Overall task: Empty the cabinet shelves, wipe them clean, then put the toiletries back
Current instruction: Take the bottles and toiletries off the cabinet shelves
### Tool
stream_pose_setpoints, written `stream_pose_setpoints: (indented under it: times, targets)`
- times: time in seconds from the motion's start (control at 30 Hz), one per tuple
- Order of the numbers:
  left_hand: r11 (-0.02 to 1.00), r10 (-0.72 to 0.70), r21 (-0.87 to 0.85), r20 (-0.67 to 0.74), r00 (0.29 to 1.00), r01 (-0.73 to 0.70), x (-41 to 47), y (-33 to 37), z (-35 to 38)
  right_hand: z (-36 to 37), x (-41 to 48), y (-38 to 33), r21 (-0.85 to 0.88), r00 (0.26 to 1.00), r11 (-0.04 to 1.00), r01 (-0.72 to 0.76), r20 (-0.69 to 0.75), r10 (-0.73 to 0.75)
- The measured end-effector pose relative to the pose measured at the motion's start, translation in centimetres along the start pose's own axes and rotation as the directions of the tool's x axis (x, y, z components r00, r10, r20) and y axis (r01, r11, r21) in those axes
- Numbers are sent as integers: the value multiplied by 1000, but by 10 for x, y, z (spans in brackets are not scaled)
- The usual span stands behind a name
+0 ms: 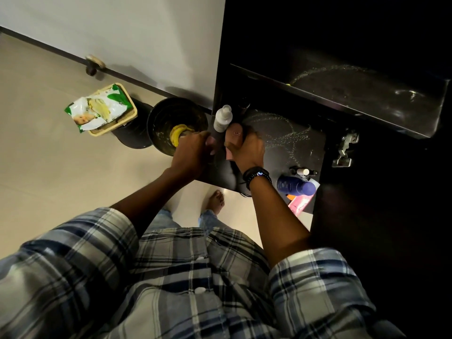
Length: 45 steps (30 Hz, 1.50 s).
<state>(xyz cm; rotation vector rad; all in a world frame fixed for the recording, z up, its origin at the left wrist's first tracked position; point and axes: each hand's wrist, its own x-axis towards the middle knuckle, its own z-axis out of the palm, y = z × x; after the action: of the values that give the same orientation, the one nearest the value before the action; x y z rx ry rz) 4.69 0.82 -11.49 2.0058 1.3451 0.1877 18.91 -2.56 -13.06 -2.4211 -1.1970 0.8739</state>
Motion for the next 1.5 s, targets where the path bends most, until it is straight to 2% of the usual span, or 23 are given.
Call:
stream_pose_setpoints:
  times: [0.1, 0.23, 0.33, 0.47, 0.53, 0.7, 0.83, 0.97, 1.07, 1.2, 1.37, 1.5]
  targets:
    - [1000, -22, -1, 5, 1000, 22, 0, 0, 1, -12, -10, 2, 18, 997, 1000, -26, -78, 27]
    - [1000, -17, 12, 0, 1000, 17, -2, 0, 5, -50, -36, 5, 51, 976, 999, 19, -217, -8]
    - [1000, -27, 12, -6, 1000, 27, -3, -2, 8, -77, -56, 20, -71, 961, 997, 5, -275, -24]
    - [999, -38, -15, 5, 999, 38, -4, -3, 13, -100, -70, 57, -251, 955, 943, -219, -252, 155]
    - [999, -46, -20, 1, 999, 46, -5, -2, 15, -104, -76, 71, -247, 946, 926, -287, -229, 232]
    - [999, -39, -28, -6, 999, 39, -10, -4, 15, -105, -81, 83, -145, 951, 945, -294, -145, 274]
    - [998, -49, -28, -22, 999, 48, -17, -6, 12, -103, -84, 62, -83, 981, 984, -161, -121, 150]
    - [998, -44, -42, -50, 998, 42, -29, -7, 10, -87, -84, 27, -16, 999, 1000, 16, -34, -16]
    - [997, -55, -60, -75, 996, 51, -35, -15, 9, -64, -83, 6, -28, 989, 991, 132, 68, -130]
    - [995, -65, -73, -53, 996, 62, -41, -30, 8, -42, -80, -9, -70, 956, 960, 271, 135, -260]
    - [995, -74, -69, -19, 997, 73, -46, -36, 10, -29, -78, -17, -82, 915, 922, 379, 179, -360]
    - [991, -95, -90, 18, 995, 96, -48, -31, 11, -23, -74, -16, -72, 908, 916, 395, 182, -377]
